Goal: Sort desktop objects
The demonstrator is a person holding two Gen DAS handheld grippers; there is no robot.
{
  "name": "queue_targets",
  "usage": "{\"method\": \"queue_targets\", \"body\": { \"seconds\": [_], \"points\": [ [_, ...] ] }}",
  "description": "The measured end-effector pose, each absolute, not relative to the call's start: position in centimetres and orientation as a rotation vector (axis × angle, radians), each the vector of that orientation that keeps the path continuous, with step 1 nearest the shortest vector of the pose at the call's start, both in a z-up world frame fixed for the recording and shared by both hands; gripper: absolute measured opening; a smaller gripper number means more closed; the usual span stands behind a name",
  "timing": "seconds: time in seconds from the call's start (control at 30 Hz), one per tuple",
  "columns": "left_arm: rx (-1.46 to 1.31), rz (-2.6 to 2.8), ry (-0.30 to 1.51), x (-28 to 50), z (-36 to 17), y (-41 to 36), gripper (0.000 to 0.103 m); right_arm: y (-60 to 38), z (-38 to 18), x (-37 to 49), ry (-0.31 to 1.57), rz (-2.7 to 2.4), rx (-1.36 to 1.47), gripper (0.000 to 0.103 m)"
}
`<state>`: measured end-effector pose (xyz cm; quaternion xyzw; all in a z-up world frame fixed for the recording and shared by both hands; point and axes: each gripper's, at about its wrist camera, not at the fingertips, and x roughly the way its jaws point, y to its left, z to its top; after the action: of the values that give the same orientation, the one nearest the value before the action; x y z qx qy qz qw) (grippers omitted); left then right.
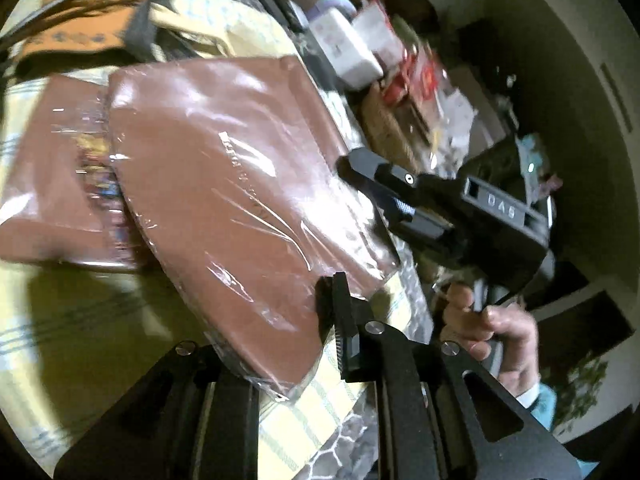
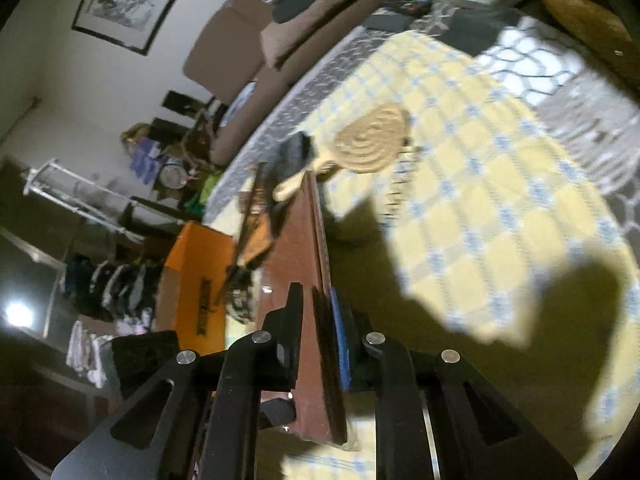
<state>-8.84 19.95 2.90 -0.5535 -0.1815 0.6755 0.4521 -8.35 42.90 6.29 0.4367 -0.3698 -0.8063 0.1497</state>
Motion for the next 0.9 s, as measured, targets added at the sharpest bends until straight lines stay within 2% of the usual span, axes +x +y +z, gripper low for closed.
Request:
{"method": "queue_targets", "body": {
  "seconds": [0.17, 0.2, 0.23, 0.3, 0.43, 0.5, 0.53, 0.67, 0.73, 0.77, 0.9],
  "points": [
    [-1.387, 1.66, -0.288, -7.2, 2.2, 23.0, 0.013, 44.9, 5.5, -7.7, -0.995, -2.421, 1.363, 0.015],
    [-1.393, 1.656, -0.252, -6.7, 2.0, 23.4, 0.017, 45.0, 5.4, -7.7, -0.967, -2.441, 1.388, 0.015],
    [-1.404, 1.653, -0.211, -6.3, 1.9, 23.6, 0.03, 45.1, 5.2, -7.8, -0.934, -2.462, 1.416, 0.015],
    [-1.419, 1.648, -0.16, -5.6, 1.6, 23.5, 0.048, 45.1, 4.9, -7.9, -0.863, -2.508, 1.471, 0.015],
    [-1.418, 1.685, -0.147, -5.2, 2.7, 21.5, 0.062, 44.3, 5.7, -8.3, -0.689, -2.616, 1.506, 0.015],
    [-1.416, 1.714, -0.174, -5.5, 3.6, 20.1, 0.064, 43.4, 6.8, -8.5, -0.628, -2.646, 1.454, 0.015],
    [-1.413, 1.736, -0.189, -6.1, 4.2, 19.7, 0.067, 42.7, 7.4, -8.6, -0.603, -2.648, 1.418, 0.017],
    [-1.38, 1.836, -0.194, -7.0, 6.2, 17.2, 0.08, 39.8, 8.4, -9.1, -0.527, -2.607, 1.362, 0.037],
    [-1.38, 1.884, -0.196, -7.6, 6.7, 15.9, 0.09, 38.2, 8.5, -9.6, -0.489, -2.581, 1.367, 0.044],
    [-1.382, 1.924, -0.188, -8.2, 6.8, 15.2, 0.091, 37.6, 8.5, -9.8, -0.479, -2.577, 1.37, 0.05],
    [-1.382, 2.02, -0.206, -10.2, 6.3, 14.3, 0.091, 35.9, 8.2, -10.8, -0.478, -2.566, 1.384, 0.055]
  ]
}}
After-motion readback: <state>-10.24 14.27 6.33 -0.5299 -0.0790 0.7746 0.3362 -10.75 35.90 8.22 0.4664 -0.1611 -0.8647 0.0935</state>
